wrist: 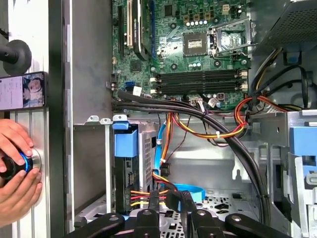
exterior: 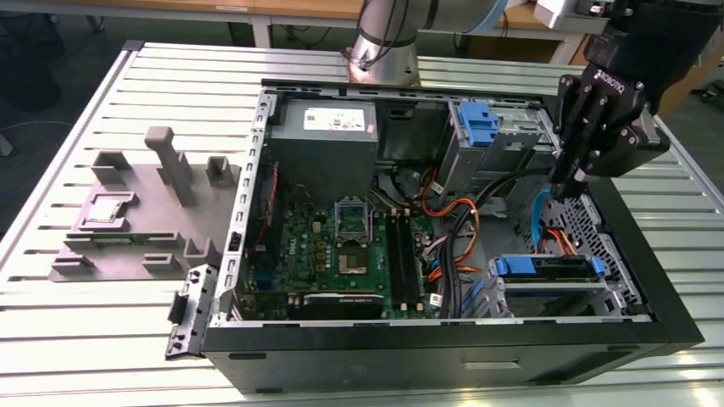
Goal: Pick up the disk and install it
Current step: 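Insert the second disk wire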
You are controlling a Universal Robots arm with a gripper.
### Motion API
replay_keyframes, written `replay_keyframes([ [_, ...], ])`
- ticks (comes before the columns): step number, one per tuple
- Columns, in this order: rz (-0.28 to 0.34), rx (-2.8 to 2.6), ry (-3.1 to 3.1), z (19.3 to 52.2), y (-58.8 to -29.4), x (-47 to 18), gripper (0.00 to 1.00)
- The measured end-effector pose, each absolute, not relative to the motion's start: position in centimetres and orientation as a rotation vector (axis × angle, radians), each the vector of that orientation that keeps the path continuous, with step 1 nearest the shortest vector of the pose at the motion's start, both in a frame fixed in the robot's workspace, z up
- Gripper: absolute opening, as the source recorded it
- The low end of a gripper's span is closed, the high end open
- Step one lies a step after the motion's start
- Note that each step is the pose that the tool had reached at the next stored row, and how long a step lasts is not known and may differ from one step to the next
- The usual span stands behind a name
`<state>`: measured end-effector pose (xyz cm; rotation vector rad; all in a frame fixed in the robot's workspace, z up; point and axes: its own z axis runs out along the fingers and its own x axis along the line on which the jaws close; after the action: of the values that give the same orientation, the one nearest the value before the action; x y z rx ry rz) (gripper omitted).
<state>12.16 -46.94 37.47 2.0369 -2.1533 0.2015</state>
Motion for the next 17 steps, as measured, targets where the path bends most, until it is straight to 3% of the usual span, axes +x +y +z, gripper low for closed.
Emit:
replay_keyframes([
  [17, 0.217, 2.025, -2.142, 37.2, -45.7, 12.2, 0.31],
])
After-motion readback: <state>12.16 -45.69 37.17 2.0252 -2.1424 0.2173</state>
